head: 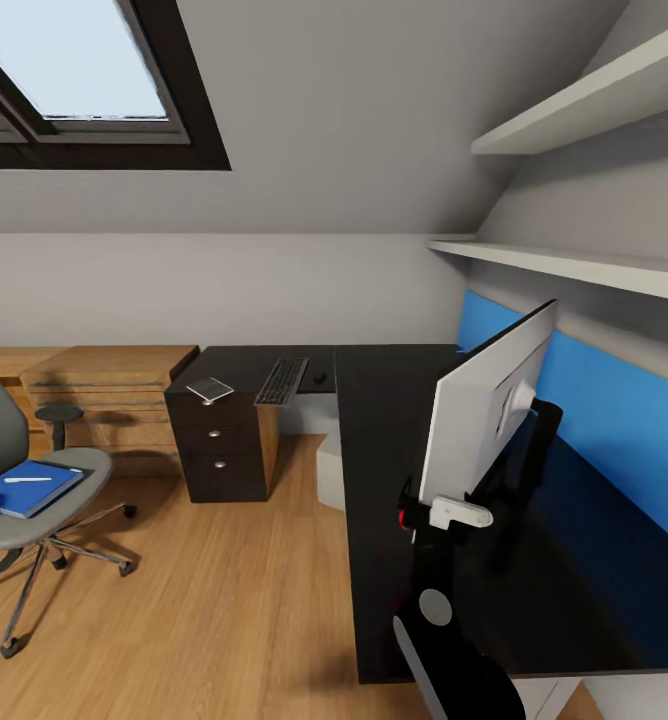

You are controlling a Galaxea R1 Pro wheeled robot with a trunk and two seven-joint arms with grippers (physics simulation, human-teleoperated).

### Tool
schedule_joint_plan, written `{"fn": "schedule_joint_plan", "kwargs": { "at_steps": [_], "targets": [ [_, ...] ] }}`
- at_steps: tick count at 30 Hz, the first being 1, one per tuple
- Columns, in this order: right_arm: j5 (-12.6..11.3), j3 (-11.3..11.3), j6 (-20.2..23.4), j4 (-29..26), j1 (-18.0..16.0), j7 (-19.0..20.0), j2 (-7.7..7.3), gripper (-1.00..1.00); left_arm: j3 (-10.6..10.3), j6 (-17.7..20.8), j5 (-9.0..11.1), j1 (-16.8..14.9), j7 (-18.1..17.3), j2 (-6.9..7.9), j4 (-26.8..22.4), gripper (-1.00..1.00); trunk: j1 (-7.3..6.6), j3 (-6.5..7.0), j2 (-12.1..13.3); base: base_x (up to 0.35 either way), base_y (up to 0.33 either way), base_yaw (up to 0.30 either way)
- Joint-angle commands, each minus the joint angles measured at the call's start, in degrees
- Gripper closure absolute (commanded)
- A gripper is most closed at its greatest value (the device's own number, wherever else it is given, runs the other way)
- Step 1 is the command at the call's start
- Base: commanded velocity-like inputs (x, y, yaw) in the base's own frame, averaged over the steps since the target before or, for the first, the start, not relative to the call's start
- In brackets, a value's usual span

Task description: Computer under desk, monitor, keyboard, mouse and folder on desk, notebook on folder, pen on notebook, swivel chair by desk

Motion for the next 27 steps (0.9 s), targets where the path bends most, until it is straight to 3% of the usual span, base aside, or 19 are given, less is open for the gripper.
{"fn": "schedule_joint_plan", "kwargs": {
  "at_steps": [1, 16, 27],
  "targets": [
    [0.01, 0.06, -0.17, 0.05, -0.05, -0.32, -0.01, -1.0, 0.16, 0.38, 0.49, 0.01, -0.07, -0.06, -0.13, -1.0, 0.0, -0.05, -0.03, 0.0, -0.253, 0.0],
    [0.01, 0.03, -0.16, 0.05, -0.05, -0.33, -0.02, -1.0, 0.17, 0.38, 0.49, 0.01, -0.07, -0.05, -0.13, -1.0, 0.0, -0.05, -0.03, -0.059, -0.153, 0.0],
    [0.02, 0.03, -0.16, 0.05, -0.04, -0.25, -0.01, -1.0, 0.17, 0.38, 0.49, 0.01, -0.07, -0.05, -0.13, -1.0, 0.0, -0.05, -0.03, -0.216, -0.152, 0.0]
  ]
}}
